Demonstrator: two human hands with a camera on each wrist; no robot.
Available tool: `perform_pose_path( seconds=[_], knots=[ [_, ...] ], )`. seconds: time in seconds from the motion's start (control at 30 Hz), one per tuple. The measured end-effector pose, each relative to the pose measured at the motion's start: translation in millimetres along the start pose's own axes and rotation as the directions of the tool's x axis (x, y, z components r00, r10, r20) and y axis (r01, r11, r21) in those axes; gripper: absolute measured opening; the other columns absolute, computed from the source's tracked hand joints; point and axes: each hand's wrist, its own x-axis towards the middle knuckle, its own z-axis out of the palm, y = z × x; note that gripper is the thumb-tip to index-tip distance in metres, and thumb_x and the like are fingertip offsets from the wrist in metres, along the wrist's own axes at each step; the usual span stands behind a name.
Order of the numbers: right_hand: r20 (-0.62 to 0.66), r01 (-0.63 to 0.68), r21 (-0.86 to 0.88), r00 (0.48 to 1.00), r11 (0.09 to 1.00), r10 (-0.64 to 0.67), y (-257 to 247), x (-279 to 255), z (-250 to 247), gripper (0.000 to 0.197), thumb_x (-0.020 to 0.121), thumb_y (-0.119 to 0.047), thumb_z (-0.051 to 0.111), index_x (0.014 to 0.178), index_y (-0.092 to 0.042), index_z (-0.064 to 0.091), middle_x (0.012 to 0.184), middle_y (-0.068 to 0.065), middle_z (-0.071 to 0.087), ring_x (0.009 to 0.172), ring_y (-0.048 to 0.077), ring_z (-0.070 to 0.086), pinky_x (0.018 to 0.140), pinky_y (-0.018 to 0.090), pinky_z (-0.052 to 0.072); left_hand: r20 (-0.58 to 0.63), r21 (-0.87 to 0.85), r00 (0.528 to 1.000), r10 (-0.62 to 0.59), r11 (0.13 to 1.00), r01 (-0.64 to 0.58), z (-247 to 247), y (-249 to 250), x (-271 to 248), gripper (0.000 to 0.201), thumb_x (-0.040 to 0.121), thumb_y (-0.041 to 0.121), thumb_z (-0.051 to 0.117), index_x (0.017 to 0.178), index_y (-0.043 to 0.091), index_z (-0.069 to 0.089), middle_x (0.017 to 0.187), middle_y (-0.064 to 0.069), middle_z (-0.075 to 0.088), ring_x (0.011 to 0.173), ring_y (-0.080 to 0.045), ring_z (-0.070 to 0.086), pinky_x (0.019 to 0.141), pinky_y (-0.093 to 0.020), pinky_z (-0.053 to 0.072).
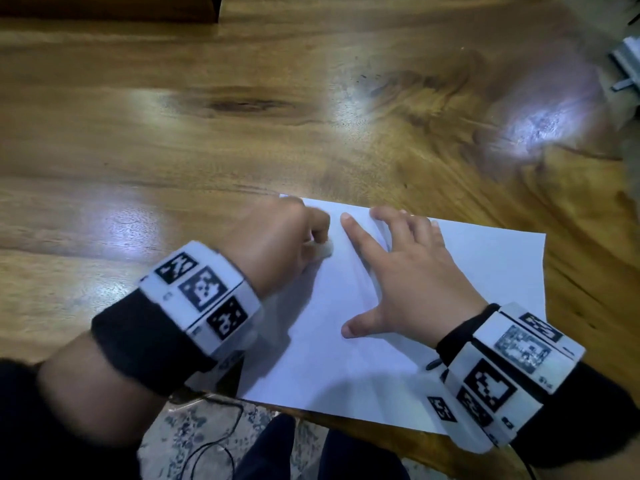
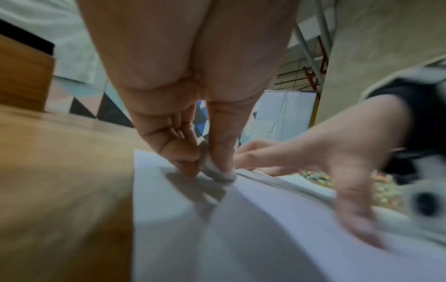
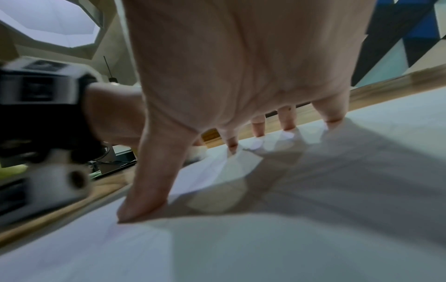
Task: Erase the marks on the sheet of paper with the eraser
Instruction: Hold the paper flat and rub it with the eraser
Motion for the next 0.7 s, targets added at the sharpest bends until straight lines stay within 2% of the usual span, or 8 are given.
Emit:
perform_pose_path(
  seconds=[0.07, 0.13, 0.3, 0.43, 0.53, 0.6, 0.63, 0.7],
  knots=[
    [-0.002, 0.0, 0.008, 1.0, 1.0, 0.0, 0.4, 0.4, 0.5, 0.129, 0.055, -0.075, 0.067, 0.146, -0.038, -0.017, 0.149, -0.003, -0.008, 0.139, 0.029, -0.006, 0.117, 0.05, -0.002, 0.17, 0.017, 0.985, 0.032, 0.999, -0.035, 2.4, -2.5, -18.3, 0.01, 0.074, 0.026, 0.068, 0.069, 0.019, 0.064, 0.066, 0.002, 0.057, 0.062, -0.014, 0.049, 0.054, -0.016, 0.036],
    [0.002, -0.001, 0.008, 1.0, 1.0, 0.001, 0.4, 0.2, 0.8, 0.13, 0.055, -0.076, 0.067, 0.145, -0.038, -0.017, 0.148, -0.004, -0.009, 0.139, 0.029, -0.007, 0.117, 0.05, -0.001, 0.261, -0.006, 0.965, 0.013, 1.0, -0.011, 2.0, -5.7, -27.3, 0.01, 0.071, 0.028, 0.071, 0.07, 0.02, 0.065, 0.069, 0.002, 0.063, 0.061, -0.008, 0.05, 0.055, -0.016, 0.037],
    [-0.006, -0.006, 0.003, 1.0, 1.0, 0.006, -1.5, 0.1, 1.9, 0.132, 0.052, -0.078, 0.066, 0.146, -0.038, -0.017, 0.147, -0.004, -0.009, 0.138, 0.029, -0.007, 0.116, 0.05, 0.0, -0.09, -0.05, 0.995, -0.054, 0.997, 0.05, -1.0, -5.4, -13.7, 0.012, 0.075, 0.024, 0.069, 0.071, 0.014, 0.065, 0.07, -0.004, 0.056, 0.052, -0.008, 0.041, 0.054, -0.026, 0.034],
    [0.002, -0.01, -0.003, 1.0, 1.0, 0.01, -1.4, -0.6, 2.1, 0.132, 0.051, -0.079, 0.065, 0.146, -0.037, -0.017, 0.146, -0.004, -0.01, 0.138, 0.029, -0.008, 0.116, 0.051, -0.002, 0.21, 0.002, 0.977, -0.032, 0.999, 0.032, 4.3, -10.3, -47.2, 0.014, 0.074, 0.023, 0.068, 0.064, 0.017, 0.061, 0.06, 0.002, 0.054, 0.056, -0.01, 0.045, 0.049, -0.01, 0.031],
    [0.002, -0.007, -0.01, 1.0, 1.0, 0.007, -2.1, -0.7, 1.4, 0.132, 0.052, -0.079, 0.065, 0.145, -0.037, -0.019, 0.147, -0.004, -0.01, 0.139, 0.029, -0.008, 0.116, 0.051, -0.002, 0.068, -0.044, 0.996, -0.057, 0.997, 0.06, -1.1, -13.2, -37.2, 0.011, 0.074, 0.023, 0.069, 0.071, 0.013, 0.066, 0.065, -0.002, 0.063, 0.062, -0.013, 0.05, 0.049, -0.008, 0.032],
    [0.004, -0.008, -0.012, 1.0, 1.0, 0.008, -2.7, -1.0, 0.6, 0.131, 0.053, -0.079, 0.064, 0.145, -0.037, -0.018, 0.147, -0.004, -0.01, 0.139, 0.029, -0.008, 0.116, 0.051, -0.001, -0.082, -0.048, 0.993, -0.082, 0.996, 0.078, -3.3, -14.3, -25.0, 0.011, 0.075, 0.023, 0.07, 0.074, 0.012, 0.067, 0.072, -0.007, 0.066, 0.066, -0.016, 0.052, 0.051, -0.018, 0.034],
    [0.008, -0.009, -0.013, 1.0, 1.0, 0.009, -3.0, -1.0, 0.3, 0.131, 0.053, -0.079, 0.064, 0.146, -0.037, -0.018, 0.147, -0.004, -0.01, 0.139, 0.029, -0.008, 0.116, 0.051, -0.001, -0.083, -0.041, 0.993, -0.081, 0.996, 0.077, -3.2, -15.0, -25.3, 0.01, 0.075, 0.022, 0.069, 0.072, 0.013, 0.066, 0.072, -0.007, 0.064, 0.065, -0.016, 0.052, 0.052, -0.022, 0.035],
    [0.013, -0.009, -0.016, 1.0, 1.0, 0.01, -3.0, -0.5, 0.0, 0.131, 0.053, -0.079, 0.064, 0.145, -0.037, -0.019, 0.147, -0.004, -0.01, 0.14, 0.029, -0.008, 0.116, 0.051, -0.001, 0.036, -0.03, 0.998, -0.056, 0.998, 0.057, -0.5, -16.1, -39.4, 0.016, 0.075, 0.019, 0.069, 0.062, 0.017, 0.06, 0.065, -0.003, 0.061, 0.055, -0.007, 0.048, 0.049, -0.014, 0.033]
  ],
)
